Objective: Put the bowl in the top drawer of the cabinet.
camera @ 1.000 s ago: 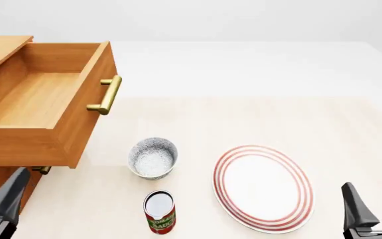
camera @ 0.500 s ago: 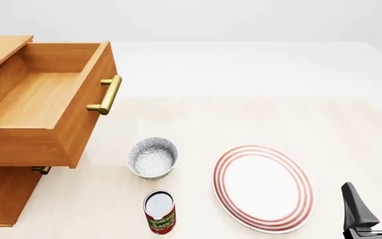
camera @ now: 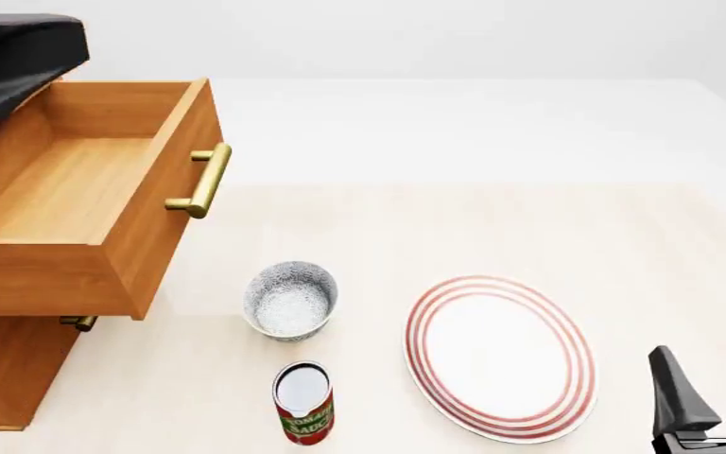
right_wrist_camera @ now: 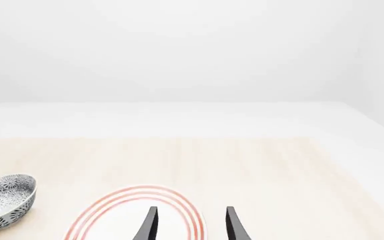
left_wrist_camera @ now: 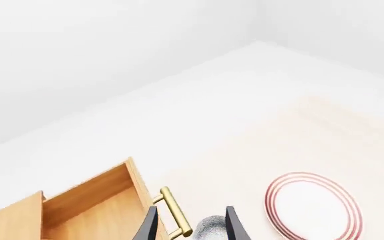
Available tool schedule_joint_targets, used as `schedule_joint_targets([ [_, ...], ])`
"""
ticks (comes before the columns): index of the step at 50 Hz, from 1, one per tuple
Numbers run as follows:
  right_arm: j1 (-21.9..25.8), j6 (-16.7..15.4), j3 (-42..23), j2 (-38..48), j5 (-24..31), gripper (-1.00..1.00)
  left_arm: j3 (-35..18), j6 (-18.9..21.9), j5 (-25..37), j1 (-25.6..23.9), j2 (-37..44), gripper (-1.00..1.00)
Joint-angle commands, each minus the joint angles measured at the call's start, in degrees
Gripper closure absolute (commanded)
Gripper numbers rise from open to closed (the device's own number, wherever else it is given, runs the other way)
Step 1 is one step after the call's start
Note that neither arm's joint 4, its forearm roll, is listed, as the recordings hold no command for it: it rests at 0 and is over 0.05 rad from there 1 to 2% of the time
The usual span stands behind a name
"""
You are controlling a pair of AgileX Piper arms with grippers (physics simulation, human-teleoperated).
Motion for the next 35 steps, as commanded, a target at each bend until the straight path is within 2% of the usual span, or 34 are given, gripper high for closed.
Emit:
schedule_joint_targets([
  [1,-0.01,0.0,-0.01,0.0,0.0,-1.0,-12.92,1.3,5.15,-7.26,12.59,-1.0],
  [4,0.0,0.0,-0.01,0.02,-0.01,-1.0,-18.78,0.25,8.66,-8.91,17.11,-1.0],
  [5,0.0,0.0,-0.01,0.02,-0.01,-1.0,-18.84,0.24,8.69,-8.91,17.14,-1.0],
  [6,-0.02,0.01,-0.01,0.0,0.0,-1.0,-22.31,-0.29,11.13,-9.44,19.5,-1.0],
  [7,-0.02,0.01,-0.01,0.0,0.0,-1.0,-22.46,-0.29,11.22,-9.44,19.57,-1.0],
  [8,0.0,0.0,-0.01,0.02,-0.01,-1.0,-27.45,-0.47,13.95,-9.1,21.98,-1.0],
  [10,0.0,0.0,-0.01,0.03,-0.02,-1.0,-31.1,-1.89,16.71,-9.99,24.33,-1.0],
  [13,0.0,0.02,-0.01,0.02,-0.01,-1.0,-34.41,-2.52,19.11,-9.04,26.91,-1.0],
  [16,-0.01,0.0,-0.01,0.03,-0.01,-1.0,-40.58,-3.93,22.15,-6.88,30.76,-1.0],
  [18,-0.01,0.01,-0.01,0.03,-0.02,-1.0,-42.4,-3.2,24.04,-7.05,32.61,-1.0],
  [20,-0.01,0.0,-0.01,0.02,-0.01,-1.0,-47.17,-3.25,26.46,-6.88,35.49,-1.0],
  [24,-0.01,0.0,-0.01,0.04,-0.02,-1.0,-48.31,-3.1,27.5,-6.38,39.22,-1.0],
  [27,0.0,-0.01,-0.01,0.04,-0.02,-1.0,-45.61,-3.32,27.48,-6.39,41.04,-1.0],
  [29,0.0,0.02,-0.01,0.03,-0.01,-1.0,-45.6,-3.32,27.48,-6.39,41.03,-1.0],
  [33,0.0,0.01,-0.01,0.01,-0.01,-1.0,-45.82,-6.45,27.53,-7.21,43.23,-1.0],
  [35,0.0,0.01,-0.01,0.04,-0.02,-1.0,-45.76,-6.51,27.53,-7.75,43.87,-1.0],
])
